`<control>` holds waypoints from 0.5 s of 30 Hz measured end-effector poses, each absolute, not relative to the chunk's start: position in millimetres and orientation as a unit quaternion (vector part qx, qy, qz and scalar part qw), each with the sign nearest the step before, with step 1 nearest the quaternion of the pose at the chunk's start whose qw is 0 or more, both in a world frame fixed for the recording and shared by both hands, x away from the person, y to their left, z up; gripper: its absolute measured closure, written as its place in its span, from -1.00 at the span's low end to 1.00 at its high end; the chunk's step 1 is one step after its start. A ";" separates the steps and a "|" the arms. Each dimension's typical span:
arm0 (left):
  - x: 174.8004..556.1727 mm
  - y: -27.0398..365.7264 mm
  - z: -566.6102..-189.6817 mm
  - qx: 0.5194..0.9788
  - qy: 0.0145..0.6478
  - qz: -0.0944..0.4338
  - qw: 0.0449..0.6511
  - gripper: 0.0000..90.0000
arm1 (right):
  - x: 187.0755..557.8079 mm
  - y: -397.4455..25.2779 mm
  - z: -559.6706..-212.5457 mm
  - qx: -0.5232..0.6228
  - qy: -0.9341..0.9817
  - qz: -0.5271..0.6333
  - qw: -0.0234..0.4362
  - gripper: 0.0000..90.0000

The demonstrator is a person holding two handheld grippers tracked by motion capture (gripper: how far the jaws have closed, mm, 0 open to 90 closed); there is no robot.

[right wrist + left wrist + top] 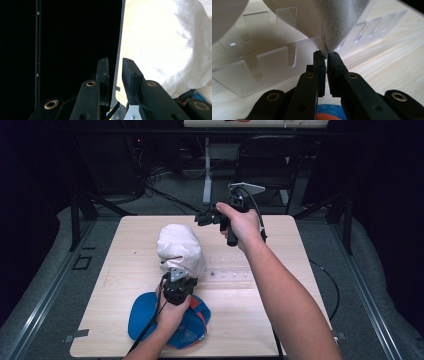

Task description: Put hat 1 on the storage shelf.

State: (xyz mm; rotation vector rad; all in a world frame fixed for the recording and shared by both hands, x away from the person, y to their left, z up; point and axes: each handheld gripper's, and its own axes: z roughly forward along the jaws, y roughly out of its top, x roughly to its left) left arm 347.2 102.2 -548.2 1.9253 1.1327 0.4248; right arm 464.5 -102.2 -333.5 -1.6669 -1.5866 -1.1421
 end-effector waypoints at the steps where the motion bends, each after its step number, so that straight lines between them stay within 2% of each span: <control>1: 347.2 102.2 -548.2 0.768 0.452 0.170 0.420 0.92 | 464.5 -102.2 -333.5 -0.622 -0.592 -0.426 0.282 0.70; 13: 342.5 97.4 -559.0 0.787 0.434 0.202 0.390 0.92 | 457.1 -116.6 -339.0 -0.628 -0.600 -0.419 0.264 0.69; 15: 343.2 97.9 -557.8 0.786 0.436 0.197 0.392 0.92 | 453.2 -118.7 -339.6 -0.630 -0.609 -0.414 0.246 0.65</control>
